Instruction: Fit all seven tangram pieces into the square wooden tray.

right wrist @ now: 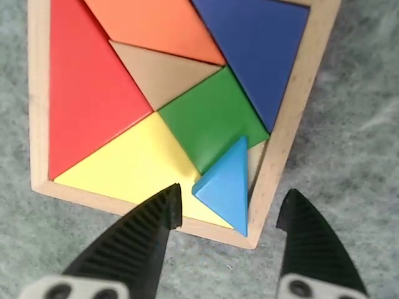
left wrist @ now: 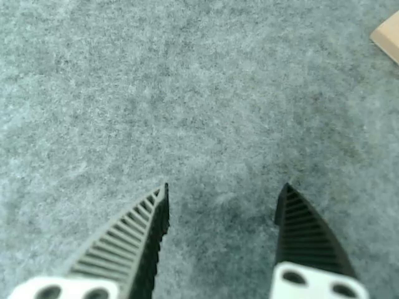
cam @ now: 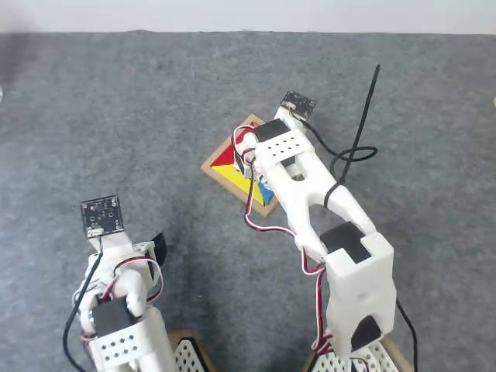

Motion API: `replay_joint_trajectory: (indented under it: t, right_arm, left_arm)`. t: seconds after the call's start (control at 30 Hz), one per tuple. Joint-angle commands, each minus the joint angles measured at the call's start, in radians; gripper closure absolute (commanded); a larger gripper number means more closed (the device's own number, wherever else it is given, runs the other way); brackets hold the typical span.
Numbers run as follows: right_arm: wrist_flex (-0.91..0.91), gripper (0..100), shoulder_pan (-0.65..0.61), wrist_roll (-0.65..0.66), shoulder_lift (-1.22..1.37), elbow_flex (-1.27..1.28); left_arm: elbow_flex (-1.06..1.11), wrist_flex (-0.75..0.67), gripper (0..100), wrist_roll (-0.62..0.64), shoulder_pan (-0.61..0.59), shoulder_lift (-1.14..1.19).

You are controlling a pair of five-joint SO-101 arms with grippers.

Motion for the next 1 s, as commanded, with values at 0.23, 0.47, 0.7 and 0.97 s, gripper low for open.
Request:
replay_joint_trajectory:
  t: [0.23, 0.47, 0.7, 0.97]
  right_arm:
    - [-0.044, 75.7, -0.025, 0.037, -0.013, -0.126]
    - [-0.099, 75.7, -0.041, 0.124, -0.007, -0.121]
    - [-0.154, 75.7, -0.068, 0.126, 0.039, -0.146]
    - [-0.136, 75.7, -0.058, 0.126, 0.039, -0.115]
  left_arm:
    - [-0.022, 0.005, 73, 0.008, -0.002, -0.020]
    - [-0.022, 0.005, 73, 0.008, -0.002, -0.020]
    - [-0.022, 0.005, 73, 0.008, -0.002, -0.020]
    - [-0.022, 0.005, 73, 0.008, -0.002, -0.020]
